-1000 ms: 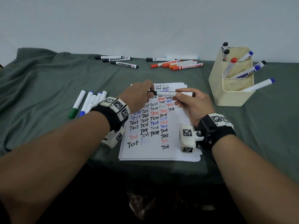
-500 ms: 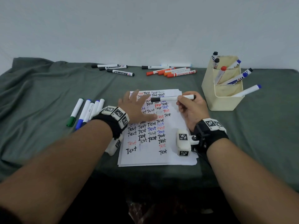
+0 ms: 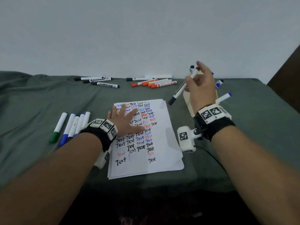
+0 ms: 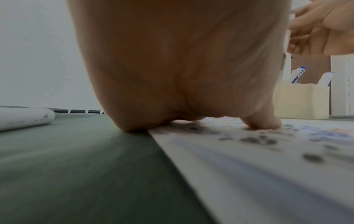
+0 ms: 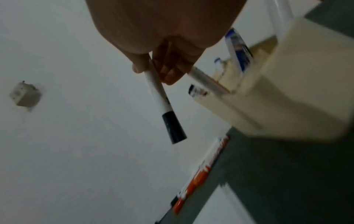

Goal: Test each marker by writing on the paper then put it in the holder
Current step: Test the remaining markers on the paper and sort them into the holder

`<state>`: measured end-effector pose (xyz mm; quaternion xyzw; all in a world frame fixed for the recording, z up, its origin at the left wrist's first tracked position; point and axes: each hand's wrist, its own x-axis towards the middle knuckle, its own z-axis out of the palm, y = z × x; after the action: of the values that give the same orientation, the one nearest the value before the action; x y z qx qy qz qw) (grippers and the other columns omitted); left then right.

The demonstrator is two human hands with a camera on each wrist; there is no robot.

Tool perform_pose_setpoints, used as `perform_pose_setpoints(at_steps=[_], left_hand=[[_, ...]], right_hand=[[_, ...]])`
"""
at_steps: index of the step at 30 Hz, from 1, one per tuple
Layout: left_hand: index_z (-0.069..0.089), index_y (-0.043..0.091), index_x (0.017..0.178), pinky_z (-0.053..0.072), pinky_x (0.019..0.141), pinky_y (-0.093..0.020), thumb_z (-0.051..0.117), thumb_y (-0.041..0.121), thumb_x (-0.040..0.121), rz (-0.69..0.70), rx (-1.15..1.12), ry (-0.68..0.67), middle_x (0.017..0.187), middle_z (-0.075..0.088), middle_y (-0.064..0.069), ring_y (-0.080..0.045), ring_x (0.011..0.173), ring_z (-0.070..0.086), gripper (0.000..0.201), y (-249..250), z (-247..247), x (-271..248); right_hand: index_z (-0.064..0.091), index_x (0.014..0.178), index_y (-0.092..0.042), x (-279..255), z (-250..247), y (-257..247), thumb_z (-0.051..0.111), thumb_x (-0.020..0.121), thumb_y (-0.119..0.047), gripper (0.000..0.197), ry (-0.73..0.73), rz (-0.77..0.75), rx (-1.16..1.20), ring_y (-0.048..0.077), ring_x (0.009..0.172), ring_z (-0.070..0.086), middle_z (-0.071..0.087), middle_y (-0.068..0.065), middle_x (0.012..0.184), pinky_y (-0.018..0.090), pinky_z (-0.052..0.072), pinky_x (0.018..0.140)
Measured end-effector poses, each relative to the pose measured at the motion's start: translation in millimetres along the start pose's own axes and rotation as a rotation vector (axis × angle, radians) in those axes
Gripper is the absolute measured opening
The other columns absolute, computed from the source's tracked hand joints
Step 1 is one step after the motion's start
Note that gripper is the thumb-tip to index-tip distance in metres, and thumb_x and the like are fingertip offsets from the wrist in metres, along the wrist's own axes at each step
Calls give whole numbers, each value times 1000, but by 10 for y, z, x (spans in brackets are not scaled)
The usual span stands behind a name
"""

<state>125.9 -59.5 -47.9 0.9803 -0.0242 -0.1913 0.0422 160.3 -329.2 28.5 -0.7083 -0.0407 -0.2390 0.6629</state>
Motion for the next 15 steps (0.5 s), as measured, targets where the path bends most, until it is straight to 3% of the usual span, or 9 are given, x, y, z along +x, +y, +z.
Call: perform_pose_setpoints(at_steps=[2,4,5,10,13,15], left_hand=[[-10,49,154,-6,121,-57,29,98,67,2,-1,-4,165,-23,-5,-41,149,-22,107,4,2,10],[-9,48,155,-6,122,-55,30,97,67,7,-15,0,165,-23,-6,-40,149,-23,108,4,5,20],[-8,46,156,-6,122,-55,29,97,65,14,-20,6,165,-23,-5,-39,149,-22,111,5,10,26],[-5,42,158,-4,121,-54,27,97,58,34,-20,28,165,-21,-3,-36,151,-20,118,10,12,47],[-2,41,158,-2,120,-54,31,96,61,40,-25,40,166,-20,-3,-36,151,-18,117,-2,20,71],[0,40,158,0,120,-55,33,96,62,41,-19,63,166,-18,-3,-36,151,-16,116,-7,32,92]], right_hand=[[53,124,-50,156,-129,-150,64,94,-12,50,62,-85,-48,17,90,69,64,-5,103,31,58,86],[57,126,-47,280,-258,-220,62,94,-13,46,83,-133,-149,5,82,67,63,-14,99,19,56,74],[59,125,-47,327,-316,-222,62,94,-14,45,87,-141,-193,6,81,67,63,-15,99,16,54,69],[56,118,-57,444,-478,-175,62,96,-17,46,135,-132,-284,16,92,66,64,-9,115,40,60,84],[57,119,-58,479,-492,-157,62,95,-16,48,175,-159,-297,11,91,65,62,-10,122,39,59,86],[63,121,-49,505,-479,-108,63,95,-16,42,141,-155,-382,10,92,66,64,-7,121,31,56,91]])
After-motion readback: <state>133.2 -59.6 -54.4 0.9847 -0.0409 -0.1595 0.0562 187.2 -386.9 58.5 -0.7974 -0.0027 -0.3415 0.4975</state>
